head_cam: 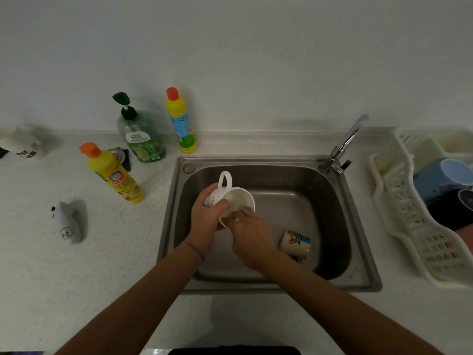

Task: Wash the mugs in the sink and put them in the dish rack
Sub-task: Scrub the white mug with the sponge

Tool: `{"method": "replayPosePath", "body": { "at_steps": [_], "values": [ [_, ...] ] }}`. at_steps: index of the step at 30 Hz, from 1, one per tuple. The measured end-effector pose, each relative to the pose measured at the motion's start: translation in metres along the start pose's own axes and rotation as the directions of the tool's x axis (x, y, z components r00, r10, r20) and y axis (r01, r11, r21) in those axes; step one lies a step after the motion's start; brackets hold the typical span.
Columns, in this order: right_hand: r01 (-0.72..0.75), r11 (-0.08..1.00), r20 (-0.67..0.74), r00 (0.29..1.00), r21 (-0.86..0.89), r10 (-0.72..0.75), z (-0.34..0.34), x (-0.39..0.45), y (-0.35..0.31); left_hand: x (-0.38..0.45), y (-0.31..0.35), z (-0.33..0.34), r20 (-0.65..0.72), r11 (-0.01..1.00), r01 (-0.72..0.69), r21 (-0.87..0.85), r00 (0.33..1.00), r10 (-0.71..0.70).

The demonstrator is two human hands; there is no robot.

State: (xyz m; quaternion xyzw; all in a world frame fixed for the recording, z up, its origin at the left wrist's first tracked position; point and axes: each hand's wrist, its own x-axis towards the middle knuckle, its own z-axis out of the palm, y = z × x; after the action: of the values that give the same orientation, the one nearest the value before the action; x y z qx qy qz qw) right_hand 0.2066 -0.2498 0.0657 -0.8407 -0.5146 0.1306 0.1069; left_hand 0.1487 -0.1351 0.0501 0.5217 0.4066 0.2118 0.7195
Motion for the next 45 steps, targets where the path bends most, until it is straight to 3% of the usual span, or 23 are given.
{"method": "replayPosePath", "body": {
  "at_steps": [2, 3, 4, 6, 8, 11, 12, 15, 16, 18, 20, 22, 23, 25, 27, 30, 31, 34, 36, 39, 42, 43, 45],
  "values": [
    [-0.074, 0.956, -0.032, 0.996, 0.285, 0.086, 0.001, 0.002, -0.018, -0.003, -0.003, 0.003, -0.011, 1.000, 0.001, -0.014, 1.000, -0.001],
    [-0.048, 0.941, -0.015, 0.998, 0.334, 0.056, 0.001, 0.001, -0.018, -0.003, -0.003, 0.002, -0.014, 1.000, 0.006, -0.018, 1.000, -0.006],
    [0.032, 0.956, -0.019, 0.999, 0.293, -0.027, 0.001, -0.001, -0.011, -0.002, -0.003, -0.002, -0.009, 1.000, 0.014, -0.024, 1.000, -0.015],
    [0.158, 0.987, 0.014, 0.987, 0.026, -0.158, 0.001, -0.004, 0.009, 0.001, -0.003, -0.009, 0.007, 1.000, 0.009, -0.022, 1.000, -0.009],
    [0.059, 0.997, 0.006, 0.998, -0.043, -0.059, 0.005, -0.002, 0.009, -0.002, -0.004, -0.004, 0.007, 1.000, 0.005, -0.017, 1.000, -0.005],
    [-0.063, 0.944, -0.045, 0.996, 0.323, 0.082, 0.009, -0.001, -0.017, -0.003, -0.008, 0.001, -0.015, 0.998, 0.058, -0.031, 0.998, -0.059],
    [0.007, 0.960, -0.058, 0.998, 0.280, 0.010, 0.011, -0.001, -0.013, -0.001, -0.006, -0.003, 0.002, 0.996, 0.082, -0.018, 0.997, -0.082],
    [0.275, 0.949, -0.018, 0.960, -0.153, -0.281, 0.010, -0.003, 0.023, 0.011, 0.002, -0.021, 0.172, 0.988, 0.120, 0.097, 0.976, -0.136],
    [0.265, 0.945, -0.002, 0.963, -0.193, -0.270, 0.005, -0.002, 0.027, 0.013, 0.003, -0.022, 0.203, 0.988, 0.121, 0.099, 0.969, -0.139],
    [0.138, 0.986, -0.095, 0.985, -0.098, -0.147, -0.001, 0.001, 0.008, 0.007, 0.003, -0.010, 0.168, 0.990, 0.139, 0.017, 0.976, -0.140],
    [-0.031, 0.992, -0.171, 0.984, 0.122, 0.051, -0.002, 0.010, -0.017, 0.002, -0.003, 0.004, 0.090, 0.989, 0.132, -0.071, 0.988, -0.125],
    [-0.120, 0.942, -0.145, 0.974, 0.314, 0.173, 0.002, 0.014, -0.025, 0.001, -0.005, 0.006, 0.053, 0.991, 0.102, -0.085, 0.994, -0.097],
    [-0.068, 0.954, -0.121, 0.987, 0.291, 0.107, 0.000, 0.011, -0.020, 0.002, -0.004, 0.003, 0.037, 0.992, 0.096, -0.087, 0.995, -0.093],
    [0.119, 0.991, -0.076, 0.991, 0.069, -0.113, 0.000, 0.004, 0.003, 0.007, -0.004, -0.006, 0.040, 0.989, 0.102, -0.105, 0.994, -0.098],
    [0.166, 0.983, -0.045, 0.984, -0.076, -0.170, 0.002, 0.003, 0.014, 0.007, -0.005, -0.007, 0.061, 0.990, 0.102, -0.098, 0.994, -0.096],
    [-0.049, 0.963, -0.089, 0.993, 0.265, 0.075, 0.009, 0.010, -0.011, 0.002, -0.007, 0.002, 0.032, 0.989, 0.109, -0.096, 0.994, -0.107],
    [-0.060, 0.943, -0.080, 0.993, 0.328, 0.091, 0.009, 0.011, -0.015, 0.003, -0.008, 0.002, 0.035, 0.989, 0.115, -0.092, 0.993, -0.112],
    [0.222, 0.975, -0.058, 0.974, 0.007, -0.221, 0.004, 0.003, 0.010, 0.010, -0.001, -0.012, 0.075, 0.989, 0.144, -0.036, 0.987, -0.141],
    [0.274, 0.951, 0.019, 0.962, -0.142, -0.274, -0.004, 0.003, 0.021, 0.010, 0.002, -0.013, 0.085, 0.987, 0.158, -0.025, 0.984, -0.156],
    [0.080, 0.994, -0.139, 0.988, 0.072, -0.070, -0.003, 0.010, -0.009, 0.004, -0.003, 0.004, 0.030, 0.973, 0.186, -0.138, 0.983, -0.184],
    [-0.049, 0.925, -0.192, 0.973, 0.378, 0.130, 0.008, 0.018, -0.029, 0.002, -0.007, 0.009, 0.014, 0.979, 0.152, -0.134, 0.988, -0.151],
    [-0.033, 0.918, -0.192, 0.974, 0.394, 0.117, 0.009, 0.016, -0.027, 0.003, -0.005, 0.005, 0.012, 0.983, 0.149, -0.104, 0.989, -0.149],
    [0.096, 0.967, -0.205, 0.978, 0.236, -0.047, 0.008, 0.008, -0.011, 0.007, 0.000, -0.006, 0.024, 0.981, 0.173, -0.085, 0.985, -0.171]
  ]
}}
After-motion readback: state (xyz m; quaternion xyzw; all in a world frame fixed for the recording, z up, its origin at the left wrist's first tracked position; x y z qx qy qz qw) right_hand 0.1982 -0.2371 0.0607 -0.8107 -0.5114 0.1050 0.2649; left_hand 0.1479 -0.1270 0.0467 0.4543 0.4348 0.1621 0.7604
